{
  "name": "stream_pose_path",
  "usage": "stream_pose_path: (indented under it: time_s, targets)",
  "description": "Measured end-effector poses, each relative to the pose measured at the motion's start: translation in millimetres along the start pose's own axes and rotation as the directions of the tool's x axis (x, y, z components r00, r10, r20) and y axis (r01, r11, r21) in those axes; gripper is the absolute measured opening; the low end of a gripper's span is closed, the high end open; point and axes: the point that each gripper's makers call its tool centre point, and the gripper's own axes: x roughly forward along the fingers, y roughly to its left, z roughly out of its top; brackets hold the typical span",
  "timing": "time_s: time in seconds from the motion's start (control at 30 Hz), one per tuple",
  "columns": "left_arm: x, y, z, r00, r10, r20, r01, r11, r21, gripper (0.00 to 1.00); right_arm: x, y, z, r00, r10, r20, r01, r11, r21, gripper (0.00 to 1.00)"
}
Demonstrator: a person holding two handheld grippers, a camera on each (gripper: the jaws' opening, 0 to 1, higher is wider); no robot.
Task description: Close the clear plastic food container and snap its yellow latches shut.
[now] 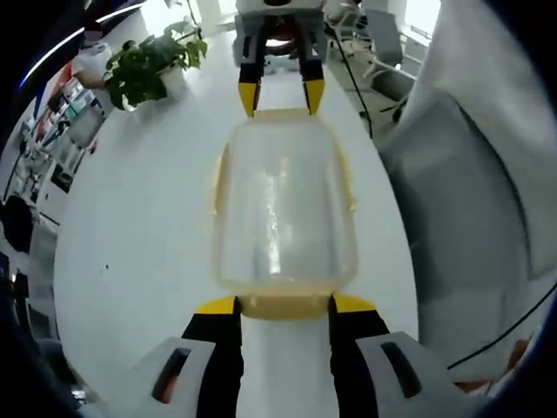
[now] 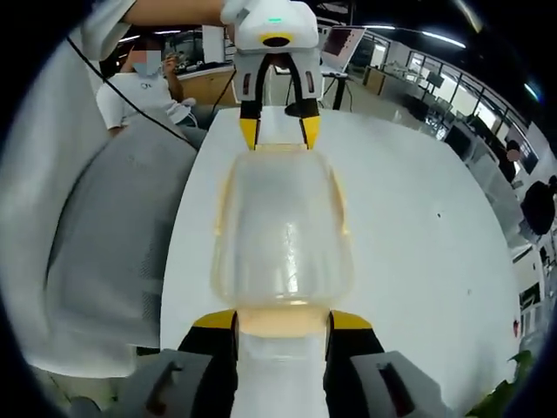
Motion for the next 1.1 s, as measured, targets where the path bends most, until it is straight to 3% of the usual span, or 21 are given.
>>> stream_pose_path:
  time_s: [0.3, 0.6, 1.1]
  targets:
    - [20.9, 4.9, 15.0, 1.0, -0.009, 0.009, 0.009, 1.0, -0.005, 0.35, -3.8, -4.1, -23.2, 1.0, 0.001, -0.026, 0.0, 1.0, 0.005, 0.36]
    - [39.8, 4.9, 18.9, 0.999, -0.031, 0.009, 0.031, 0.999, -0.014, 0.35, 5.5, -7.5, -43.8, 0.999, 0.019, -0.047, -0.019, 1.0, 0.008, 0.36]
    - [56.9, 11.7, 17.1, 0.999, -0.046, -0.01, 0.046, 0.999, -0.013, 0.36, 12.7, -12.8, -54.4, 0.998, 0.028, -0.054, -0.026, 0.999, 0.026, 0.36]
